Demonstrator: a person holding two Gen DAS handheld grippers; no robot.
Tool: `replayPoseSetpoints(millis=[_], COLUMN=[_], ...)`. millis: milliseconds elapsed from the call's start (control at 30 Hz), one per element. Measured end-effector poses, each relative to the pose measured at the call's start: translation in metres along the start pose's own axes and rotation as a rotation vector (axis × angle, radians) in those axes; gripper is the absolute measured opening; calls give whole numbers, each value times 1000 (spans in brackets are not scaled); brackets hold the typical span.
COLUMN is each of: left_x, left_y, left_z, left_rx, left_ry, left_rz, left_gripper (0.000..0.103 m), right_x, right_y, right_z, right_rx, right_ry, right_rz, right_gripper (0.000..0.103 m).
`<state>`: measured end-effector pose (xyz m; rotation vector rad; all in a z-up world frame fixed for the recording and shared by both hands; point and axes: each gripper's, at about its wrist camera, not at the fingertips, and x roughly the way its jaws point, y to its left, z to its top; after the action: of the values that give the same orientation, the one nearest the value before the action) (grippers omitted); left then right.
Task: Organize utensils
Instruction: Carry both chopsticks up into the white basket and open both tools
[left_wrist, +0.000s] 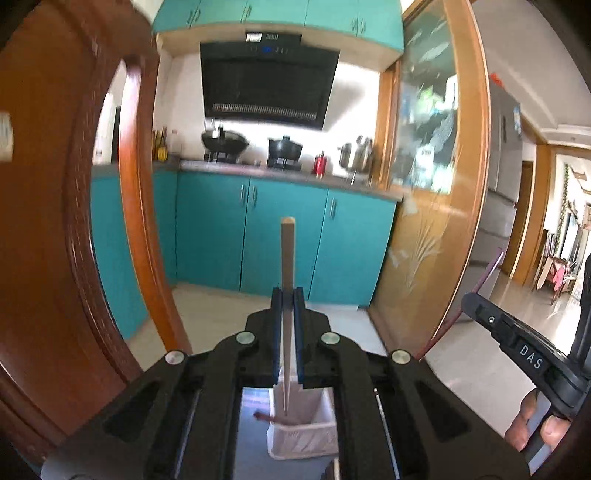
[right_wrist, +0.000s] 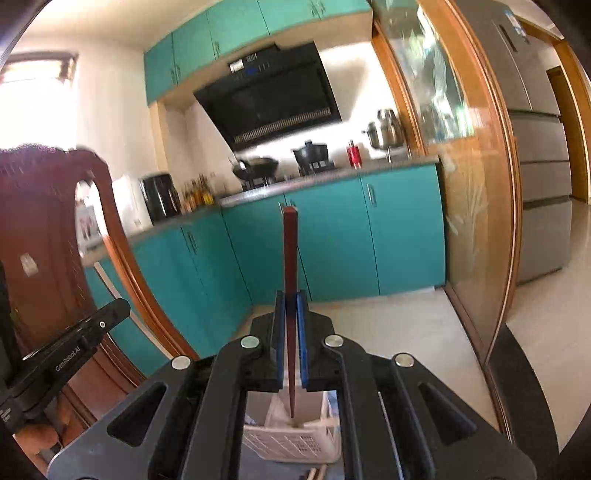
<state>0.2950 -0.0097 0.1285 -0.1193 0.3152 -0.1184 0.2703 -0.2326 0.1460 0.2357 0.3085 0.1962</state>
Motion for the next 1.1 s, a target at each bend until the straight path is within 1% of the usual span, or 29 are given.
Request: replayPoseSetpoints(millis=[67,167,233,267,300,333,367,400,433,467,500,533,567,600,633,667,700,767,800,833,867,933,1000,1033,1067,1100], left_x=[6,10,8,6,1,-4,-12,-20,-36,-53,-64,-74,-77,-76,-69,-62,-47,-22,-8,1,8,21,28,31,34,36], left_y=[2,6,8,8,8,9,10,12,16,20,23,23,21,20,18,16,13,10,11,13,15,19,20,18,18,17], left_z=[-9,-22,-26,-27,-29,-30,-32,-33,-37,-44,-50,-59,-67,-75,-86,-94,-107,-126,-136,-141,-148,-159,-168,-170,-173,-176], left_rx=[2,-11,-13,-10,-8,-7,-11,-18,-37,-58,-59,-46,-33,-22,-10,-3,12,31,30,25,17,24,43,48,52,54], left_ry=[24,49,44,38,30,19,-1,-23,-83,-155,-192,-215,-207,-183,-121,-75,10,141,216,260,299,360,401,411,426,444], left_rz=[11,20,22,22,15,10,-2,-16,-61,-120,-154,-168,-155,-153,-171,-176,-167,-144,-136,-133,-127,-108,-100,-98,-103,-118], left_gripper=[7,7,7,11,14,23,29,31,31,38,43,45,45,45,45,45,45,45,45,45,45,45,45,45,45,45], right_x=[10,14,11,7,-2,-11,-23,-34,-48,-61,-78,-89,-99,-106,-107,-103,-94,-52,-23,-8,13,40,58,62,64,64], right_y=[-4,-10,-12,-13,-14,-15,-16,-17,-18,-20,-24,-27,-30,-35,-37,-40,-41,-34,-30,-27,-24,-18,-11,-9,-9,-11], right_z=[-14,-24,-27,-27,-28,-27,-27,-28,-29,-31,-38,-44,-53,-65,-75,-87,-100,-134,-155,-167,-185,-212,-229,-233,-233,-231], right_rx=[-1,-3,-4,-2,5,9,6,0,-5,-10,-16,-19,-18,-5,13,33,39,-13,-42,-53,-62,-85,-124,-136,-132,-135], right_ry=[32,45,47,40,17,-5,-32,-53,-78,-97,-115,-123,-123,-109,-88,-46,15,242,387,464,564,684,767,785,777,770], right_rz=[-7,-30,-31,-29,-20,-14,-8,-2,4,7,15,24,34,34,31,27,19,-35,-47,-40,-29,-35,-43,-46,-50,-84], right_gripper=[7,8,20,31,37,37,37,38,38,38,38,38,38,38,38,38,38,37,37,37,37,37,36,36,36,36])
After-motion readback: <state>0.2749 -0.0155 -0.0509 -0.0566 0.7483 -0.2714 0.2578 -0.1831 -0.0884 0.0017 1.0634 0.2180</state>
